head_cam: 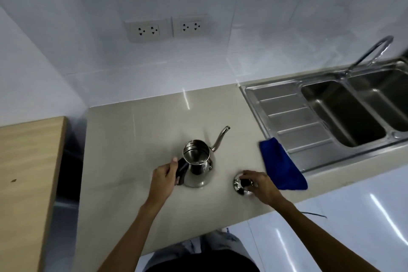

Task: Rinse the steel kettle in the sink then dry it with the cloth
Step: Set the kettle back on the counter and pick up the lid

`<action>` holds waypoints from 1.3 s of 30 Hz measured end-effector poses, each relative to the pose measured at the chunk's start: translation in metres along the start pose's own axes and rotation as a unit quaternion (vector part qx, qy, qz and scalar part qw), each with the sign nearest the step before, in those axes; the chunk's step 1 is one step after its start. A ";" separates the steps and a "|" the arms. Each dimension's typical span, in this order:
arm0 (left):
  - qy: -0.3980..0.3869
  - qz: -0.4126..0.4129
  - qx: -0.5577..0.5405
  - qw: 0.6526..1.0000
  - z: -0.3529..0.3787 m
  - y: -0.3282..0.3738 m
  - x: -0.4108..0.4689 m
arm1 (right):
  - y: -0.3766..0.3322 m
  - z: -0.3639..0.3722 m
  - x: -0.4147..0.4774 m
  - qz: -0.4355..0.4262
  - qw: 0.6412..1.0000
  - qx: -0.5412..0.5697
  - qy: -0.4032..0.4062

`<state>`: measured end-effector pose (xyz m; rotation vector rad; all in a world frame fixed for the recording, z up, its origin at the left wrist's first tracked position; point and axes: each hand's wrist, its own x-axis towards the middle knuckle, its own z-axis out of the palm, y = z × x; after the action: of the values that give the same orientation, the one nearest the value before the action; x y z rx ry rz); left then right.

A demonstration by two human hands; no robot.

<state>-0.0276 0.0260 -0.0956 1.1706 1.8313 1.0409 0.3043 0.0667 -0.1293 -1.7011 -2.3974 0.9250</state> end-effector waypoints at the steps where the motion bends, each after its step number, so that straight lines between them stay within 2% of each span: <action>1: 0.002 0.004 -0.001 1.000 0.000 0.000 -0.001 | -0.002 0.001 -0.001 0.001 1.000 0.006 0.006; 4: 0.004 0.014 -0.008 1.000 0.000 0.001 -0.001 | -0.020 -0.008 -0.008 -0.020 0.998 0.036 0.049; 8: 0.009 0.004 -0.017 1.000 0.000 -0.001 0.000 | -0.086 -0.053 -0.015 -0.093 0.979 0.158 0.086; 10: 0.007 0.002 -0.030 1.000 0.001 -0.002 -0.001 | -0.122 -0.074 -0.008 -0.135 0.969 0.183 0.098; 15: -0.027 0.014 -0.053 0.998 -0.003 -0.004 0.000 | -0.175 -0.081 0.040 -0.203 0.970 0.110 0.073; 18: -0.015 0.014 -0.044 0.999 -0.004 -0.002 -0.001 | -0.187 -0.072 0.059 -0.233 0.970 0.058 0.042; 32: 0.016 0.028 -0.003 0.999 -0.002 -0.003 0.000 | -0.182 -0.063 0.067 -0.249 0.968 0.011 0.023; 39: 0.006 0.028 -0.018 0.999 -0.002 -0.001 -0.002 | -0.181 -0.060 0.070 -0.242 0.970 -0.005 0.020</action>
<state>-0.0290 0.0237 -0.0960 1.2033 1.7911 1.1089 0.1476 0.1157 -0.0093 -1.0342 -2.6051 0.7895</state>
